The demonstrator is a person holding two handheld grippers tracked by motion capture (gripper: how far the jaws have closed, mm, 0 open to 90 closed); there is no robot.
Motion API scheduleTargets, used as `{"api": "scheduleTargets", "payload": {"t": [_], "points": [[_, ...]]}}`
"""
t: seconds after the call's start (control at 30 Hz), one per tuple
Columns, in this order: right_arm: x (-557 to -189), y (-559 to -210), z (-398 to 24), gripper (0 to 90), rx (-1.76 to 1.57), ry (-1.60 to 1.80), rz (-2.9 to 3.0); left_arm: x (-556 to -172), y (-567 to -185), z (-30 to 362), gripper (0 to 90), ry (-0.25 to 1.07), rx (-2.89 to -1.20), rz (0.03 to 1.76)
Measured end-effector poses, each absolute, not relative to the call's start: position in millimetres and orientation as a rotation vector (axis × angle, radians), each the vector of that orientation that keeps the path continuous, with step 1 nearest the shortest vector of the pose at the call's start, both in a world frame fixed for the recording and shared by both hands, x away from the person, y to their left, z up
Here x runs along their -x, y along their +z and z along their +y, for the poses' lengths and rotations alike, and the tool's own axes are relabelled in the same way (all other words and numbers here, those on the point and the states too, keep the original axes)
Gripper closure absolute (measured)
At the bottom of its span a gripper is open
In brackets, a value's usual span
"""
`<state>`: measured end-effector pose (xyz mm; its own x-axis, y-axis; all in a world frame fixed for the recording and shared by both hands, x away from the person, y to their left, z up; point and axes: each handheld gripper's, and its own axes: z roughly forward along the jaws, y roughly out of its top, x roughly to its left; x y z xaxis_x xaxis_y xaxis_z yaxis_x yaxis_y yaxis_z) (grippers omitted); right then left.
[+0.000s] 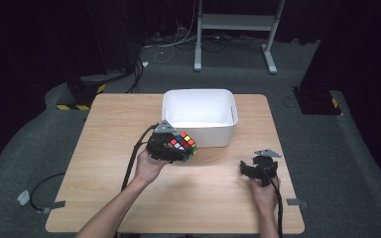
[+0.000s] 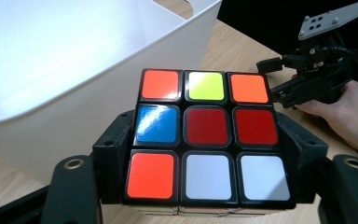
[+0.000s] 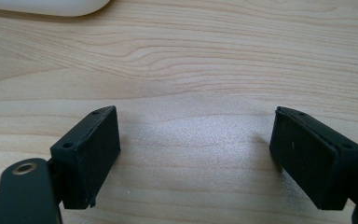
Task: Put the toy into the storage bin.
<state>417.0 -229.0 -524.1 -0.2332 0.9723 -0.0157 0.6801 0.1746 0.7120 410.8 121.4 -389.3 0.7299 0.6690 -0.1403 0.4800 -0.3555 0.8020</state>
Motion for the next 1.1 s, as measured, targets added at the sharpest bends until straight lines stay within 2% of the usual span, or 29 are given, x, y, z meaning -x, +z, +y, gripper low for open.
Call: {"api": "scheduleTargets", "payload": {"t": [0.57, 1.1], "points": [[-417, -524, -229, 15.9, -1.553, 0.815, 1.983, -428, -359, 120, 33.4, 0.206, -2.019, 0.847], [-417, -524, -229, 15.9, -1.551, 0.814, 1.984, -452, -336, 124, 33.5, 0.235, -1.986, 0.873]]}}
